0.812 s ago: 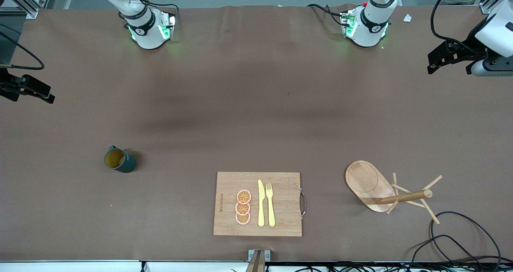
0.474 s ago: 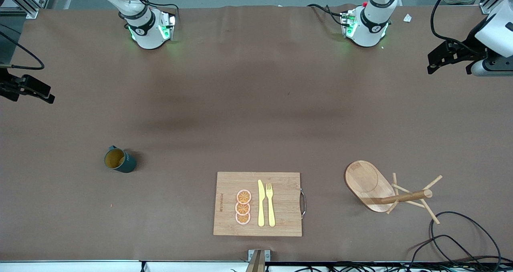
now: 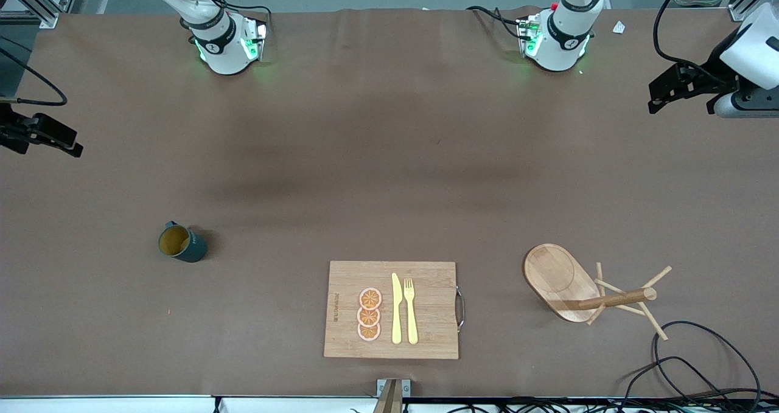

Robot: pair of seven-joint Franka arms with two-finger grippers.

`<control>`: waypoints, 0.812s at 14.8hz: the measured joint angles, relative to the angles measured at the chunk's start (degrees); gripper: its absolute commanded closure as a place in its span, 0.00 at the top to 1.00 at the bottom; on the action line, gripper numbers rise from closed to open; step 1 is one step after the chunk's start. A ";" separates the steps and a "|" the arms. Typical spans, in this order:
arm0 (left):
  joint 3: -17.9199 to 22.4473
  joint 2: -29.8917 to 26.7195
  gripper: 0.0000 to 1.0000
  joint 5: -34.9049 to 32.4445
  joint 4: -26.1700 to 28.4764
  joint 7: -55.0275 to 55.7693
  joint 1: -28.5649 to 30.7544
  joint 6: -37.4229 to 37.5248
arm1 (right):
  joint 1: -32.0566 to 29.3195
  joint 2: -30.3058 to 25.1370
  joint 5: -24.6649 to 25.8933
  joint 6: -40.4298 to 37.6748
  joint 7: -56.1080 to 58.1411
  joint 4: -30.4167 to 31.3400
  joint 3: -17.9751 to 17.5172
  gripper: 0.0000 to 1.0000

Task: Pass cup and hang on rack

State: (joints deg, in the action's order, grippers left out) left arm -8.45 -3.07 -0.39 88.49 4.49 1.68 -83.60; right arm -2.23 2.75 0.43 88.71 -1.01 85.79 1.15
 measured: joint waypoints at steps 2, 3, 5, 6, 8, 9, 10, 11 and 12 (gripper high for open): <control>0.19 0.79 1.00 0.00 -0.67 0.00 0.12 0.00 | 0.00 0.00 0.00 0.00 0.00 -0.02 0.00 1.00; 0.20 1.13 1.00 0.00 -0.92 0.00 0.11 0.00 | 0.00 0.00 0.00 -0.01 0.00 -0.02 0.00 1.00; 0.12 1.46 1.00 0.00 -1.09 0.00 0.07 0.00 | 0.06 0.08 0.00 -0.05 0.00 0.02 -0.05 1.00; 0.07 1.50 1.00 0.00 -1.12 0.01 -0.01 0.00 | 0.23 0.30 0.00 -0.08 0.00 0.15 -0.11 1.00; -0.07 1.51 1.00 0.00 -1.18 0.01 -0.15 0.00 | 1.23 1.57 -0.01 0.27 -0.01 0.51 -0.32 1.00; -0.15 1.51 1.00 0.00 -1.21 0.01 -0.16 0.00 | 1.92 2.66 -0.01 1.01 -0.03 0.72 -0.43 1.00; -0.19 1.52 1.00 0.00 -1.24 0.01 -0.18 0.00 | 2.60 4.12 -0.01 2.06 -0.03 0.92 -0.53 1.00; -0.21 1.54 1.00 0.00 -1.26 0.01 -0.21 0.00 | 3.30 5.89 -0.01 3.33 -0.05 1.12 -0.57 1.00; -0.22 1.57 1.00 0.00 -1.27 0.01 -0.22 0.00 | 3.95 8.03 -0.01 4.80 -0.10 1.23 -0.59 1.00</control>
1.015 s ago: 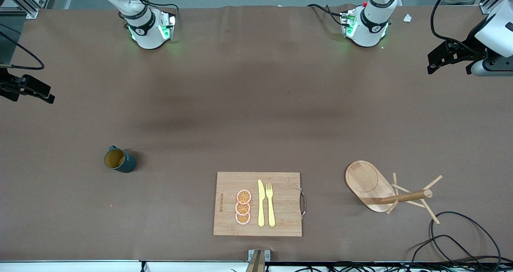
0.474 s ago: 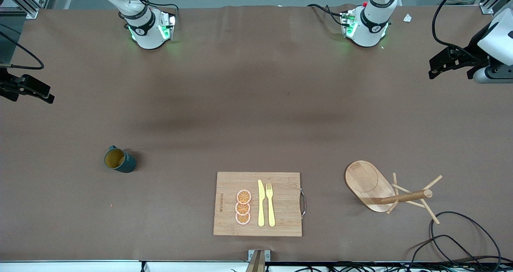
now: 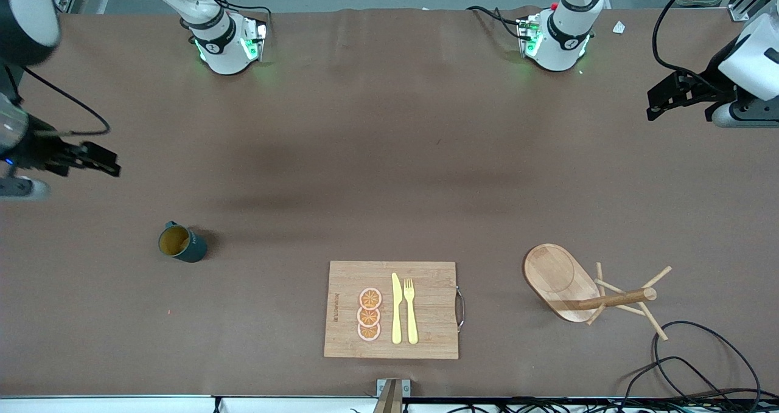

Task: Pass cup and hang on rack
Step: 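Reach the right gripper down to the teal mug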

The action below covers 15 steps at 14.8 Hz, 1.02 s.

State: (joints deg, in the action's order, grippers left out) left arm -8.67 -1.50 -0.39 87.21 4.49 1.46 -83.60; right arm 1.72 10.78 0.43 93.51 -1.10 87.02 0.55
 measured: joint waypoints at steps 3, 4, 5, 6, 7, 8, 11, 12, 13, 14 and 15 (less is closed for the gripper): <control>0.10 0.06 1.00 0.00 -0.03 0.00 0.27 0.01 | 0.54 6.96 0.00 5.53 -0.53 0.43 0.06 1.00; 0.16 0.07 1.00 0.00 -0.04 0.00 0.34 0.01 | 0.44 9.27 -0.18 7.62 -1.71 0.54 0.21 1.00; 0.20 0.07 1.00 0.00 -0.05 0.00 0.36 0.02 | 0.31 11.48 -0.44 9.72 -3.71 0.63 0.35 1.00; 0.23 0.08 1.00 0.00 -0.07 0.00 0.37 0.02 | 0.20 13.69 -0.72 11.76 -6.17 0.64 0.49 1.00; 0.24 0.08 1.00 0.00 -0.08 0.00 0.37 0.02 | 0.14 15.67 -0.92 13.62 -8.58 0.63 0.64 1.00; 0.24 0.09 1.00 0.00 -0.09 0.00 0.37 0.02 | 0.05 17.40 -1.09 15.31 -10.82 0.60 0.73 1.00; 0.23 0.10 1.00 0.00 -0.09 0.00 0.37 0.02 | -1.25 21.14 -1.90 18.93 -14.22 0.55 0.84 1.00; 0.23 0.10 1.00 0.00 -0.10 0.00 0.37 0.02 | -1.85 22.13 -2.52 19.65 -14.22 0.55 0.84 0.99; 0.24 0.10 1.00 0.00 -0.10 0.00 0.37 0.02 | -2.24 22.96 -2.92 20.56 -14.23 0.60 0.84 0.99; 0.24 0.10 1.00 0.00 -0.11 0.00 0.37 0.02 | -2.38 23.67 -3.47 21.63 -14.23 0.71 0.84 0.98; 0.24 0.10 1.00 0.00 -0.11 0.00 0.37 0.02 | -2.35 24.23 -4.03 22.58 -14.27 0.88 0.80 0.98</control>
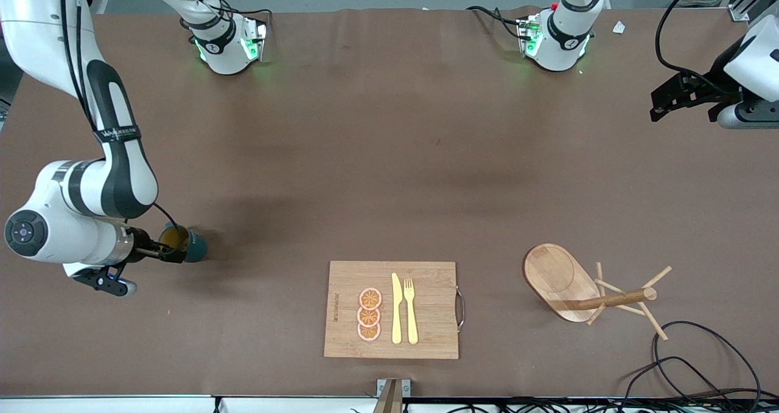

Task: Pass cup and hang on rack
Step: 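Reach the right gripper down to the teal mug, then close the right gripper on the teal mug's rim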

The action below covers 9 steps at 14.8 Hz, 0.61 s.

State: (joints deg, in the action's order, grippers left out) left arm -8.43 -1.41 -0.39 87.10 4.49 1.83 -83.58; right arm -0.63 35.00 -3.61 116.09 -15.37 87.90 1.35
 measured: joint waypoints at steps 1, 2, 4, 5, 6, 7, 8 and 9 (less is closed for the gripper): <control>0.00 0.00 1.00 0.00 0.00 0.00 0.00 0.00 | 0.09 0.43 -0.52 0.59 -0.05 0.26 -0.08 0.97; 0.01 0.01 1.00 0.00 0.00 0.00 0.00 0.00 | 0.22 0.80 -0.92 0.80 -0.09 0.43 -0.15 0.97; 0.03 0.05 1.00 0.00 0.00 0.00 0.01 0.00 | 0.54 1.52 -1.24 1.24 -0.18 0.50 -0.25 0.90; 0.03 0.05 1.00 0.00 0.00 0.00 0.01 0.00 | 0.67 1.79 -1.30 1.53 -0.19 0.63 -0.29 0.84; 0.03 0.06 1.00 0.00 0.00 0.00 0.01 0.00 | 0.78 1.93 -1.35 1.82 -0.25 0.91 -0.33 0.76; 0.03 0.06 1.00 0.00 0.00 0.00 0.01 0.00 | 0.88 1.99 -1.38 2.03 -0.25 1.26 -0.36 0.67; 0.03 0.07 1.00 0.00 0.00 0.00 0.01 0.00 | 0.98 2.02 -1.39 2.10 -0.26 1.54 -0.40 0.54; 0.03 0.07 1.00 0.00 0.00 0.00 0.01 0.00 | 1.09 2.03 -1.40 2.11 -0.26 1.80 -0.42 0.40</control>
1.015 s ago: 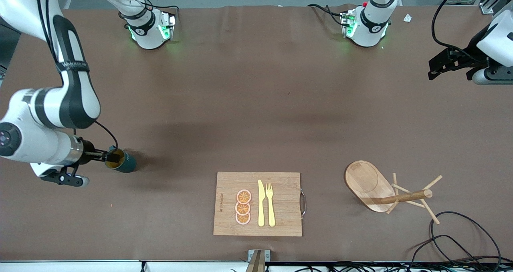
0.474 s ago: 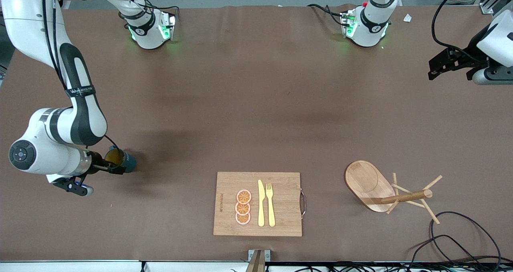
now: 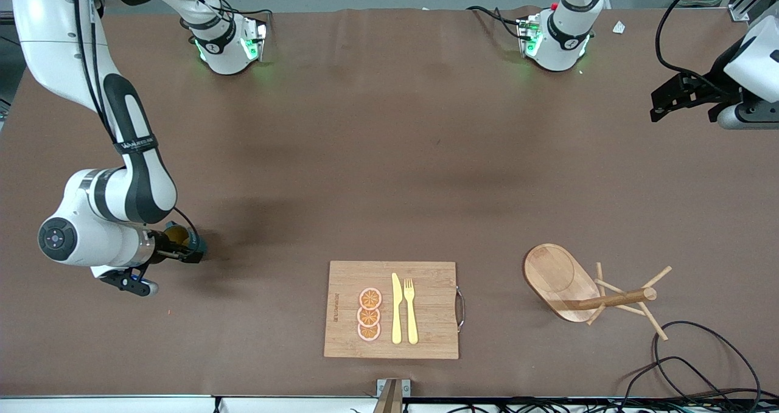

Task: Pass cup and hang on rack
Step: 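Close the right gripper on the teal mug's rim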

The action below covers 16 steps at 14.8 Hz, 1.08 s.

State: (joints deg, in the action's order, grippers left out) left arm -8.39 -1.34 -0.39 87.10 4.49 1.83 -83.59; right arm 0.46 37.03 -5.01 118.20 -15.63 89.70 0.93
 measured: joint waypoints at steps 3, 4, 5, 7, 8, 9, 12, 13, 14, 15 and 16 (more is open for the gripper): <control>0.19 0.31 1.00 0.00 0.00 0.00 0.01 0.00 | 0.38 0.01 -0.02 0.00 -0.02 0.21 -0.04 0.12; 0.26 0.56 1.00 0.00 -0.01 0.00 0.01 -0.04 | 0.45 0.01 -0.02 -0.01 -0.02 0.21 -0.04 0.07; 0.28 0.79 1.00 0.00 -0.05 0.00 0.01 -0.06 | 0.49 0.01 -0.02 -0.01 -0.02 0.21 -0.04 0.04; 0.26 1.03 1.00 0.00 -0.16 0.00 -0.03 -0.06 | 0.49 -0.05 0.01 -0.11 -0.02 0.13 0.06 0.01; 0.25 1.03 1.00 0.00 -0.20 0.00 -0.03 -0.06 | 0.48 -0.10 0.01 -0.17 -0.02 0.07 0.13 0.01; 0.24 1.03 1.00 0.00 -0.27 -0.01 -0.05 -0.06 | 0.48 -0.11 0.01 -0.19 -0.02 0.05 0.16 0.01; 0.06 1.15 1.00 0.00 -0.46 -0.02 -0.31 -0.06 | 1.17 -0.20 -0.02 -0.11 0.00 -0.35 -0.14 0.00; -0.06 1.25 1.00 0.00 -0.50 -0.02 -0.32 -0.06 | 2.08 -0.39 -0.07 -0.46 0.00 -0.79 -0.33 0.00; -0.09 1.40 1.00 0.12 -0.58 -0.02 -0.32 -0.06 | 3.40 -0.70 -0.26 -1.73 -0.35 -1.70 -0.49 0.00; -0.09 1.53 1.00 0.25 -0.66 -0.02 -0.27 -0.06 | 5.06 -1.04 -0.41 -3.69 -1.90 -2.96 -0.59 0.00; -0.06 1.64 1.00 0.30 -0.73 -0.02 -0.21 -0.06 | 7.10 -1.43 -0.44 -5.81 -4.67 -4.42 -0.69 0.00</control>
State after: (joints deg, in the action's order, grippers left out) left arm -8.45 0.30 -0.09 86.37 4.47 1.62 -83.65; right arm 7.57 35.60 -5.45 112.39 -20.30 85.28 0.24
